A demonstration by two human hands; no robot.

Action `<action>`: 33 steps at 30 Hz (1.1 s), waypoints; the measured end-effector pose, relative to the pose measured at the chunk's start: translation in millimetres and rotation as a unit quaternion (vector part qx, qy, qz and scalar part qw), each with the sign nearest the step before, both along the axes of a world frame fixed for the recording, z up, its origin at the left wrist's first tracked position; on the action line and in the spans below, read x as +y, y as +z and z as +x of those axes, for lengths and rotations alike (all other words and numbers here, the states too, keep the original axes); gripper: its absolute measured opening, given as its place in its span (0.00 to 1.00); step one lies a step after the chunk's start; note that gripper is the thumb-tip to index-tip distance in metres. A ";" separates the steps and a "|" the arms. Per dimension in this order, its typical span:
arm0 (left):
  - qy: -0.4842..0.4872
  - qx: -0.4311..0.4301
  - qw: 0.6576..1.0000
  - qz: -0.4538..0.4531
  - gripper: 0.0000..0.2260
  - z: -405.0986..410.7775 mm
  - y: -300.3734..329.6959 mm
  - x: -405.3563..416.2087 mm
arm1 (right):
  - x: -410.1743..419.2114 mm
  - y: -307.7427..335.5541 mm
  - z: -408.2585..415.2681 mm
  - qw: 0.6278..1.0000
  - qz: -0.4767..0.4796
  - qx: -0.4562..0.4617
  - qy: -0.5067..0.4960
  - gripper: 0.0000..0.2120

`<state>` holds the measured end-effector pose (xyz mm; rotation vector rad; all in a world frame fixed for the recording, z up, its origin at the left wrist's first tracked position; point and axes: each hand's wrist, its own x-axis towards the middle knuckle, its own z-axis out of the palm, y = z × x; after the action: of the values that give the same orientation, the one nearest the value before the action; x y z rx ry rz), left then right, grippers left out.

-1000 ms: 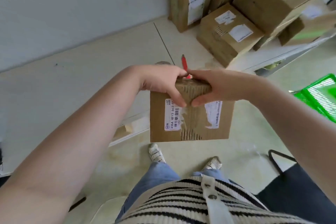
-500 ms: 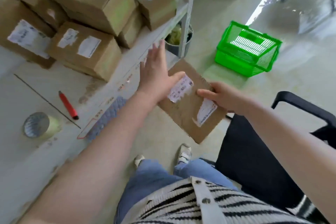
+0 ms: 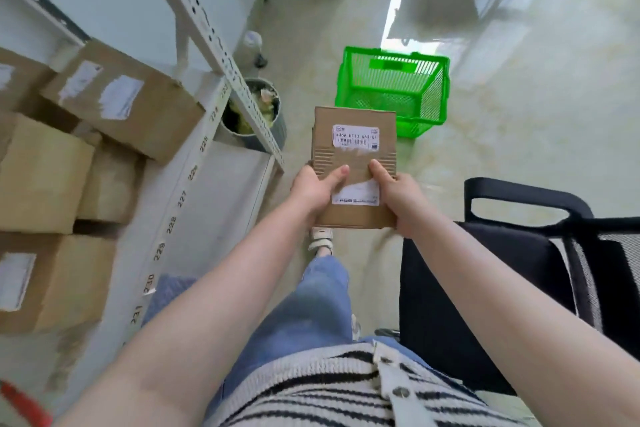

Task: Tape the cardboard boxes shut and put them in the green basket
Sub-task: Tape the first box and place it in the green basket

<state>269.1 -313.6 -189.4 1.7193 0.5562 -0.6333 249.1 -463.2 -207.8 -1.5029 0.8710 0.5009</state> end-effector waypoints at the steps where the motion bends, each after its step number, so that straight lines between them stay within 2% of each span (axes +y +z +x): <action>1: -0.008 0.002 1.000 -0.008 0.23 19.5 -4.4 -3.9 | -2.9 -1.7 16.3 1.000 -0.011 0.006 -0.006 0.19; 5: -0.062 0.009 0.998 -0.027 0.19 102.7 -19.2 -14.6 | -12.0 -11.6 88.6 0.999 -0.017 0.023 -0.045 0.18; 10: -0.110 0.026 0.993 -0.029 0.20 195.2 -24.6 -28.0 | -22.2 -15.9 168.8 0.996 -0.028 0.033 -0.075 0.19; 16: -0.114 0.045 0.992 -0.044 0.21 278.5 -38.4 -51.0 | -43.2 -25.1 248.6 0.994 -0.028 0.043 -0.094 0.24; 22: -0.103 0.059 0.991 -0.053 0.16 358.0 -61.2 -80.6 | -73.0 -49.6 331.6 0.995 -0.021 0.053 -0.080 0.25; 28: -0.097 0.098 0.990 -0.031 0.20 436.6 -118.3 -119.3 | -109.5 -97.0 417.5 0.994 -0.015 0.087 -0.070 0.22; 31: -0.106 0.118 0.987 -0.007 0.23 472.3 -166.8 -137.0 | -123.3 -125.3 455.7 0.993 0.000 0.080 -0.092 0.26; 33: -0.116 0.120 0.986 0.020 0.24 492.7 -205.3 -147.7 | -137.0 -169.7 472.5 0.993 -0.017 0.102 -0.058 0.26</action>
<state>761.8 -461.3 -394.7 1.7711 0.5419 -1.0109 721.6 -600.2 -377.5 -1.4397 1.1248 0.5621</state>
